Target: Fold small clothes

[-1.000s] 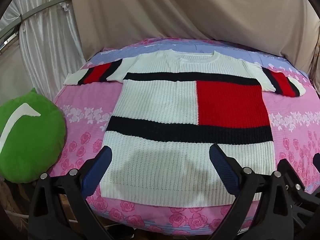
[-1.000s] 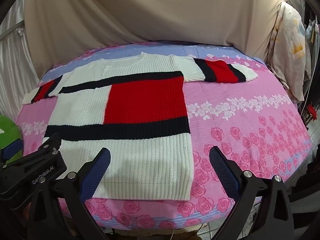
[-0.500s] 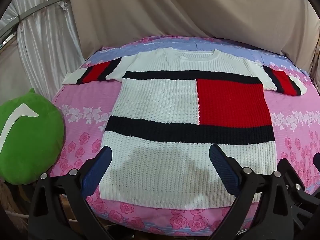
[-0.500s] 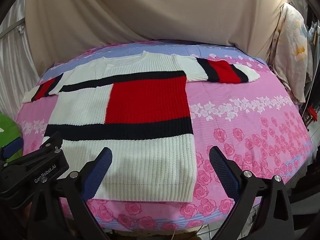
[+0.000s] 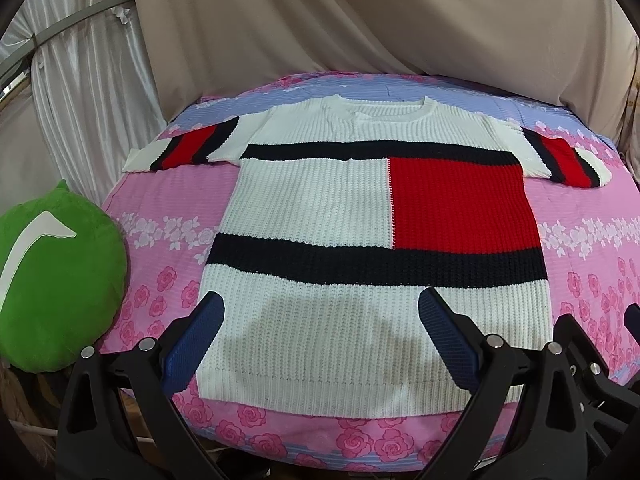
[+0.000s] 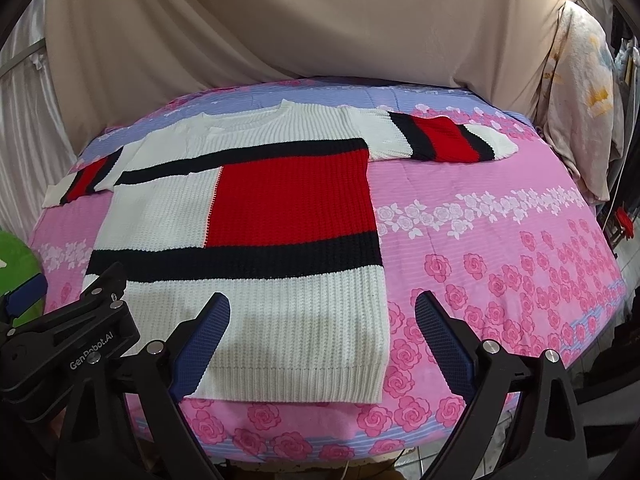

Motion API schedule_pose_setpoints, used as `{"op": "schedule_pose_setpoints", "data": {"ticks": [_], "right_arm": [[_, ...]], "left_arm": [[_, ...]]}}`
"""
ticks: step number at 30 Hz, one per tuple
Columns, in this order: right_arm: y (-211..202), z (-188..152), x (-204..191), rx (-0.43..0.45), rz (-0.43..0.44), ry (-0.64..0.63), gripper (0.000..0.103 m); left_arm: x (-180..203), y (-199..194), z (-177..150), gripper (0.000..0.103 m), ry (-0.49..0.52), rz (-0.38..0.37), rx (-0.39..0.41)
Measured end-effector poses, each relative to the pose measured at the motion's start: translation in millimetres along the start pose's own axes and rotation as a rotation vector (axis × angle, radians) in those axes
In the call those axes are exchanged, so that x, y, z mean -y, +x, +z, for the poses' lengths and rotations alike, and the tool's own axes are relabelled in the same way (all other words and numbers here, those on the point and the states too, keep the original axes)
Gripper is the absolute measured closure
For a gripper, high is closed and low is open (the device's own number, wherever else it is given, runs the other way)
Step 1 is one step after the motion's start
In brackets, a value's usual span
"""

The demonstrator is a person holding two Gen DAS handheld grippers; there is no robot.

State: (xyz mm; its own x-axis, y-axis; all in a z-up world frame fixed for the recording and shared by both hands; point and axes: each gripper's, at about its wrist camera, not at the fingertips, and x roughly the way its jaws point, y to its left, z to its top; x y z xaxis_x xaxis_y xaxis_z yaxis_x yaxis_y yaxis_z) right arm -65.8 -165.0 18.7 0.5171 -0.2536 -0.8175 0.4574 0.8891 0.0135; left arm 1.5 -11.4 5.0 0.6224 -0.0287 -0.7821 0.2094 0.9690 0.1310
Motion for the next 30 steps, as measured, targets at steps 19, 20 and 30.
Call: {"op": "schedule_pose_setpoints", "data": {"ticks": [19,20,30], "right_arm": [[-1.0,-0.2,1.0,-0.003,0.003,0.004,0.01],[-1.1,-0.3,1.5,-0.002,0.003,0.005,0.01],[-0.9,1.8,-0.1,-0.007,0.001,0.005,0.01]], "left_arm": [[-0.9,-2.5,-2.9,0.008,0.0,0.002,-0.005],[-0.6,-2.3,-2.5,0.008,0.001,0.002,-0.005],[-1.5,-1.0,-1.3,0.008,-0.001,0.001,-0.008]]}}
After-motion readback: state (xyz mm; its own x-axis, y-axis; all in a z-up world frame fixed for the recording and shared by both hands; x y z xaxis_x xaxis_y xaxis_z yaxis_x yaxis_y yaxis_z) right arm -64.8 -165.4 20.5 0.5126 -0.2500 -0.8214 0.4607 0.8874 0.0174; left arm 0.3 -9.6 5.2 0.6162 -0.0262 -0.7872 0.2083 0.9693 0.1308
